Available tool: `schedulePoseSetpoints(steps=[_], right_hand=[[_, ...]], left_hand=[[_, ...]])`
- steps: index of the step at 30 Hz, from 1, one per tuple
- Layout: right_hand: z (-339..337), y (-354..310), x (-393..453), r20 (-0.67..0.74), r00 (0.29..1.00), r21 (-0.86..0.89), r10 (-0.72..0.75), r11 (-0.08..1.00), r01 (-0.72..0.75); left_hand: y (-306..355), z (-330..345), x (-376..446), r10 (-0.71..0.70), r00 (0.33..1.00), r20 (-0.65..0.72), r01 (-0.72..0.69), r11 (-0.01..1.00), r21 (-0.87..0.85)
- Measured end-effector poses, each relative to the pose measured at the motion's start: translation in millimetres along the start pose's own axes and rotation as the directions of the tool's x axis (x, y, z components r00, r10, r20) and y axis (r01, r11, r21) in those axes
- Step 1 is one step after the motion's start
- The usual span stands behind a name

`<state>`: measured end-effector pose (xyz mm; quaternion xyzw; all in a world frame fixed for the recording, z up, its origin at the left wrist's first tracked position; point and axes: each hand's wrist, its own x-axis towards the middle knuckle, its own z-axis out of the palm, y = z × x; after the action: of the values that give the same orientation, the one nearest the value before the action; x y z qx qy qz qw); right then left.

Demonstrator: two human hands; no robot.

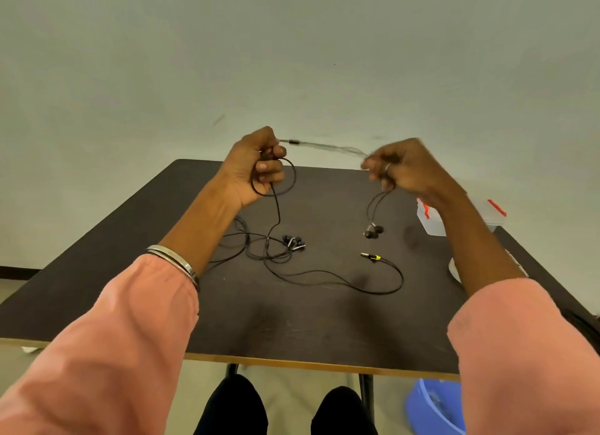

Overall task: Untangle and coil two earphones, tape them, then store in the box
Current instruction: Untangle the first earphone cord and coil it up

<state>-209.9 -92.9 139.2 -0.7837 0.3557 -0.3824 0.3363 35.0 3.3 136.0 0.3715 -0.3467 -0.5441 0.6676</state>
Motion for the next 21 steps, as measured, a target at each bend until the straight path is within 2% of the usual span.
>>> schedulePoseSetpoints(steps=[1, 4, 6, 8, 10, 12, 14, 16, 18, 19, 20, 21], right_hand=[[-0.6, 3.7, 2.4, 0.008, 1.000, -0.089, 0.008, 0.996, -0.007], [-8.7, 12.1, 11.2, -0.097, 0.995, -0.163, 0.015, 0.986, -0.031], [-11.0, 14.4, 17.0, -0.097, 0.995, -0.278, 0.016, 0.960, -0.043], [-10.9, 20.4, 23.6, -0.111, 0.993, -0.354, 0.029, 0.933, -0.067], [-10.9, 28.4, 28.3, -0.220, 0.975, -0.359, 0.038, 0.926, -0.117], [-10.5, 36.1, 27.0, -0.378, 0.926, -0.320, 0.007, 0.937, -0.138], [-7.1, 40.9, 22.2, -0.419, 0.908, -0.350, -0.003, 0.924, -0.158], [-2.3, 44.5, 18.2, -0.282, 0.947, -0.440, 0.153, 0.857, -0.269], [3.1, 39.9, 12.0, -0.079, 0.910, -0.648, 0.406, 0.673, -0.357], [6.2, 33.7, 7.2, -0.016, 0.874, -0.743, 0.485, 0.579, -0.334], [8.8, 28.2, 3.7, 0.032, 0.856, -0.798, 0.516, 0.529, -0.288], [11.0, 21.9, 0.6, 0.088, 0.857, -0.810, 0.508, 0.538, -0.235]], left_hand=[[-0.4, -0.3, -0.1, -0.018, 1.000, 0.021, 0.017, 0.999, 0.034], [3.4, -2.4, -2.2, -0.058, 0.997, 0.048, 0.049, 0.984, 0.170], [6.7, -4.7, -4.6, -0.079, 0.996, 0.052, 0.060, 0.954, 0.295], [8.4, -6.9, -6.8, -0.127, 0.990, 0.056, 0.087, 0.880, 0.467], [7.6, -10.4, -8.3, -0.165, 0.986, 0.023, 0.113, 0.758, 0.642], [5.0, -14.0, -9.5, -0.149, 0.988, -0.033, 0.125, 0.674, 0.728], [1.0, -18.8, -8.5, -0.091, 0.993, -0.077, 0.118, 0.652, 0.749], [-3.7, -20.8, -7.9, -0.051, 0.995, -0.083, 0.096, 0.642, 0.761], [-9.4, -18.8, -7.4, -0.029, 0.997, -0.067, 0.071, 0.627, 0.776], [-12.0, -16.4, -7.0, -0.020, 0.998, -0.059, 0.059, 0.612, 0.789], [-14.8, -13.6, -6.6, -0.012, 0.999, -0.047, 0.045, 0.597, 0.801], [-17.4, -10.0, -6.2, -0.006, 0.999, -0.032, 0.029, 0.584, 0.811]])
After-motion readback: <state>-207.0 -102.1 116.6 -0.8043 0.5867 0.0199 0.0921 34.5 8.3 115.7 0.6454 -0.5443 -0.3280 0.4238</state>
